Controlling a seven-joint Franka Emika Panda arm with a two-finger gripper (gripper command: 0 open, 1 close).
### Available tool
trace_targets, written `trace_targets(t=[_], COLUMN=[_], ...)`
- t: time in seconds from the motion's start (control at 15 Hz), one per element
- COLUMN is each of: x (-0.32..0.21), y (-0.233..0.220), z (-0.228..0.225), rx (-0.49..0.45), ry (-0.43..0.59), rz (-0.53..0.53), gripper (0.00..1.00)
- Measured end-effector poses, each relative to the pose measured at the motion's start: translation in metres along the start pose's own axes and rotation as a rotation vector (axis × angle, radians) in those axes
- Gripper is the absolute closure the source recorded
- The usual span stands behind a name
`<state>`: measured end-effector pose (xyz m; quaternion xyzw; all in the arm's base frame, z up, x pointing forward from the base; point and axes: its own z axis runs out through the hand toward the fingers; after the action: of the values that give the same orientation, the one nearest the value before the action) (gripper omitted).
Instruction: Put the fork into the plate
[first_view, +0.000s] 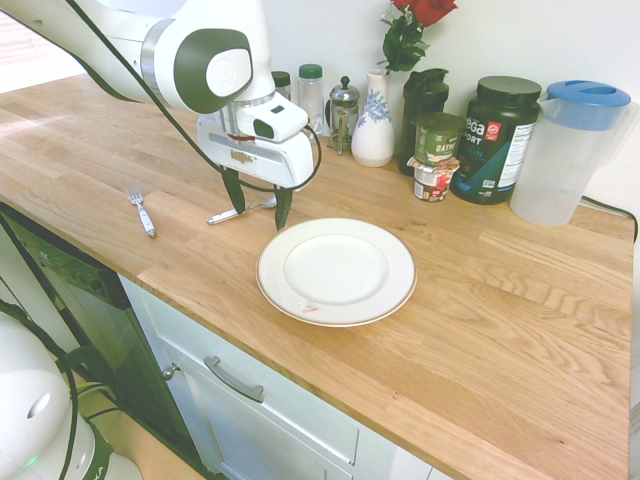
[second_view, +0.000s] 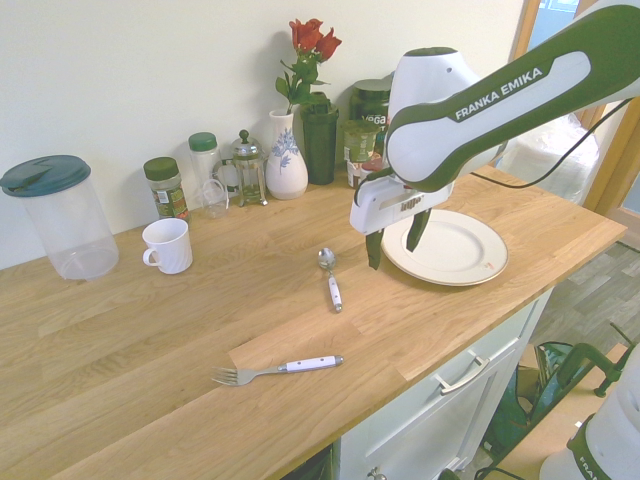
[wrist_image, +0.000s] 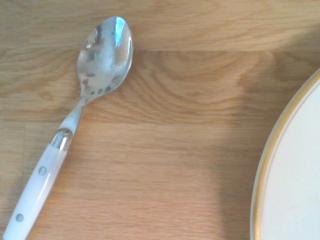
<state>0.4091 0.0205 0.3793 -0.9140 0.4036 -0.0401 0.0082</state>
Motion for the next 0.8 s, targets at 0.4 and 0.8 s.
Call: trace_targets(t=[0.4,0.8], x=[-0.005,-0.04], y=[-0.013,-0.061], z=[-0.007,-0.044], rx=[0.045,0.116], ry=[-0.032,-0.167], rz=[-0.019,-0.154], gripper=[0.0,0.0])
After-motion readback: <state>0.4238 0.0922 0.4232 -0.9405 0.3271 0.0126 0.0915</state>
